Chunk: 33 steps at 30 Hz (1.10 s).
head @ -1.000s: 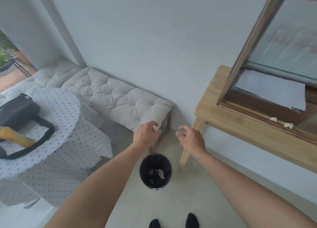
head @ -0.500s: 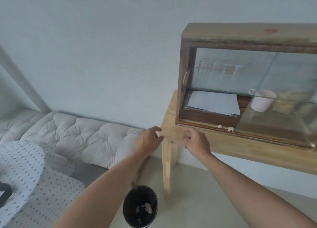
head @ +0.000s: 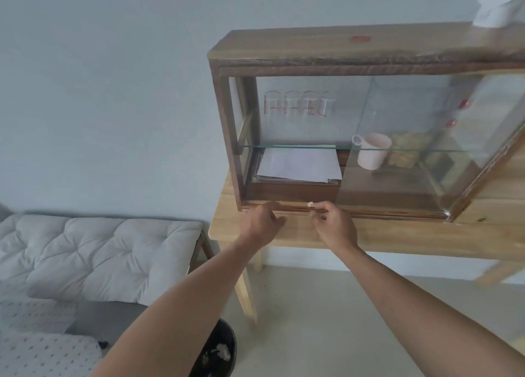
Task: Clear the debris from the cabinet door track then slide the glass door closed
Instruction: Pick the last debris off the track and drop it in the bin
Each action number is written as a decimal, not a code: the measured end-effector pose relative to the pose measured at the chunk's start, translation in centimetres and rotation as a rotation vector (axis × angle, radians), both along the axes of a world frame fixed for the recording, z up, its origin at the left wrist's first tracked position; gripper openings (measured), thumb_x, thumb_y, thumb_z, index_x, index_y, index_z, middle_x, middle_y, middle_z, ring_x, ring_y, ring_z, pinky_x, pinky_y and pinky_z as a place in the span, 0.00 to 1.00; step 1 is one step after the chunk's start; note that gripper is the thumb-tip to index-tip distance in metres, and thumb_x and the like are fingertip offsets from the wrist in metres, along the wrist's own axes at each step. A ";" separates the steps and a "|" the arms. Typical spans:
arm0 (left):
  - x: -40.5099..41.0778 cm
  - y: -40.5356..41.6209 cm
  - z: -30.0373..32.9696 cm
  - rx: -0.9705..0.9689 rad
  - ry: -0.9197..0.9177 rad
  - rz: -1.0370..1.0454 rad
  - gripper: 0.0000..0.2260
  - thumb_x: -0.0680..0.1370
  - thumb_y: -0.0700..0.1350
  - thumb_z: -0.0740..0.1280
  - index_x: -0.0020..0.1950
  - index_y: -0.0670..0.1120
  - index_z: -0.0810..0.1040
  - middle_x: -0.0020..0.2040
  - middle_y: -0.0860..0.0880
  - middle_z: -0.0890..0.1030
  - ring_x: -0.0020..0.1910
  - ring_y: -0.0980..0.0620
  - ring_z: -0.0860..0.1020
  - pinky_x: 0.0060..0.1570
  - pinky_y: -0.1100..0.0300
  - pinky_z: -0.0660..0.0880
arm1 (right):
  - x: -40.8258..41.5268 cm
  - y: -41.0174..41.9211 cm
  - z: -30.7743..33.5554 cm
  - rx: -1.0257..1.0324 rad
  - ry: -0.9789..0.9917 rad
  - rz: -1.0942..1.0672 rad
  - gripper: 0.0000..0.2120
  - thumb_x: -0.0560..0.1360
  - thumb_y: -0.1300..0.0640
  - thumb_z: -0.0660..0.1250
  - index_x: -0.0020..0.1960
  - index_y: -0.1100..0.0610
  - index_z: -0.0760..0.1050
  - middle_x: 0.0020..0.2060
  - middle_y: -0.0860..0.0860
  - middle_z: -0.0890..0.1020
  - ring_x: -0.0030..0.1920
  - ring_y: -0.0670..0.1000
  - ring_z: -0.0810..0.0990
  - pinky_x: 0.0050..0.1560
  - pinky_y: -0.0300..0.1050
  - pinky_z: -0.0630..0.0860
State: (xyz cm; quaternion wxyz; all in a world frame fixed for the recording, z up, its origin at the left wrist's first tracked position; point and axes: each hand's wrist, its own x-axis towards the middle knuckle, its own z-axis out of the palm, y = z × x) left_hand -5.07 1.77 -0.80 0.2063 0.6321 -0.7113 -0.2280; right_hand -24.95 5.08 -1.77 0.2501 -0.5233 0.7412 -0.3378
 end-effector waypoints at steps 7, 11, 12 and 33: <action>-5.1 -2.3 0.0 -0.020 -0.012 -0.052 0.13 0.78 0.55 0.73 0.63 0.60 0.83 0.48 0.54 0.87 0.53 0.46 0.84 0.46 0.54 0.78 | -2.9 -1.2 -0.5 -0.015 0.053 -0.008 0.15 0.82 0.47 0.68 0.68 0.45 0.81 0.52 0.49 0.89 0.56 0.56 0.86 0.49 0.47 0.76; -7.0 -3.2 -0.2 -0.036 -0.019 -0.068 0.13 0.79 0.57 0.72 0.63 0.59 0.84 0.50 0.55 0.87 0.54 0.47 0.84 0.47 0.54 0.79 | -3.7 -1.6 -0.9 -0.027 0.098 0.014 0.18 0.83 0.46 0.67 0.72 0.43 0.80 0.53 0.49 0.89 0.56 0.57 0.87 0.50 0.48 0.77; -7.3 -3.3 -0.3 -0.044 -0.024 -0.067 0.13 0.79 0.58 0.71 0.63 0.59 0.84 0.50 0.55 0.87 0.54 0.47 0.84 0.47 0.54 0.80 | -3.8 -1.7 -1.0 -0.024 0.118 0.021 0.19 0.83 0.46 0.67 0.73 0.43 0.79 0.51 0.49 0.90 0.55 0.57 0.87 0.50 0.49 0.78; -5.7 -2.6 -0.4 -0.065 0.019 -0.028 0.05 0.80 0.53 0.72 0.54 0.55 0.86 0.47 0.54 0.87 0.48 0.48 0.83 0.39 0.57 0.74 | -3.6 -1.4 -1.1 -0.045 0.204 -0.037 0.06 0.83 0.49 0.67 0.57 0.47 0.82 0.44 0.50 0.89 0.49 0.60 0.86 0.43 0.49 0.76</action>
